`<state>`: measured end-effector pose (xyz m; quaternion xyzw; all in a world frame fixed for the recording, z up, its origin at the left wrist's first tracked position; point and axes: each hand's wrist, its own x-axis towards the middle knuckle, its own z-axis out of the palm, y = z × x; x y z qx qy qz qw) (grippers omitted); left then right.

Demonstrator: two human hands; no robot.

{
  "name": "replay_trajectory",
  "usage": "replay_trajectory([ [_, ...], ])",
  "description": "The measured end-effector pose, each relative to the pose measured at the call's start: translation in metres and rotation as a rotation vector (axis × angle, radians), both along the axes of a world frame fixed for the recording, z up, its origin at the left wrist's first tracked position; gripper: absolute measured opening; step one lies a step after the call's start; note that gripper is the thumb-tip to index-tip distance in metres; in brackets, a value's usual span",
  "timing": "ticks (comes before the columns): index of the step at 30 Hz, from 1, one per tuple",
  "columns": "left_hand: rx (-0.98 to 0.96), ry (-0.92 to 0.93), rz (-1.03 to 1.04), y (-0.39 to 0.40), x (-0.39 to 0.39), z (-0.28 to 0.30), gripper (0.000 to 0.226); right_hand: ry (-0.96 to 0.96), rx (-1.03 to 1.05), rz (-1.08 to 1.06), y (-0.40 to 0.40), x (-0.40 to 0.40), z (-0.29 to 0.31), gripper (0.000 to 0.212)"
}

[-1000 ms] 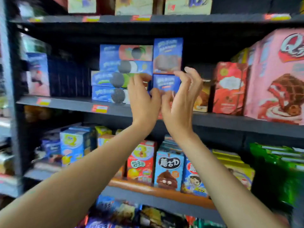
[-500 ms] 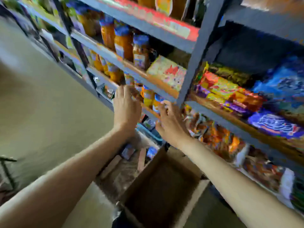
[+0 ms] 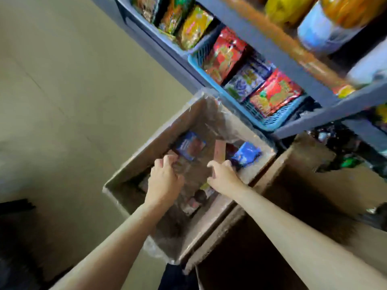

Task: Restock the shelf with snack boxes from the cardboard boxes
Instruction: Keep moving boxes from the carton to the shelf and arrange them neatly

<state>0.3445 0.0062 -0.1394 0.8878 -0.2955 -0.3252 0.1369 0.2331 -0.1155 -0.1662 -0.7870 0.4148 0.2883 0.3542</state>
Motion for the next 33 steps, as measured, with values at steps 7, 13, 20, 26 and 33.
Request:
replay_trajectory([
  [7,0.095,0.070,-0.019,0.021,0.022,-0.099,0.049,0.598,0.078,0.228,0.002,0.045,-0.174,0.058],
  [13,0.110,0.152,0.015,0.010,0.011,-0.148,0.042,0.617,-0.066,0.146,0.006,0.035,-0.211,0.062],
  [20,0.140,0.171,0.031,-0.003,-0.002,-0.117,0.049,0.522,-0.106,0.252,0.006,0.042,-0.147,0.048],
  [26,-0.044,0.321,0.397,-0.044,-0.042,-0.015,0.050,0.247,0.426,0.210,-0.044,0.039,0.027,0.058],
  [33,-0.041,-0.197,-0.504,-0.069,-0.084,0.170,0.066,0.045,0.226,0.308,-0.110,-0.048,0.267,0.054],
])
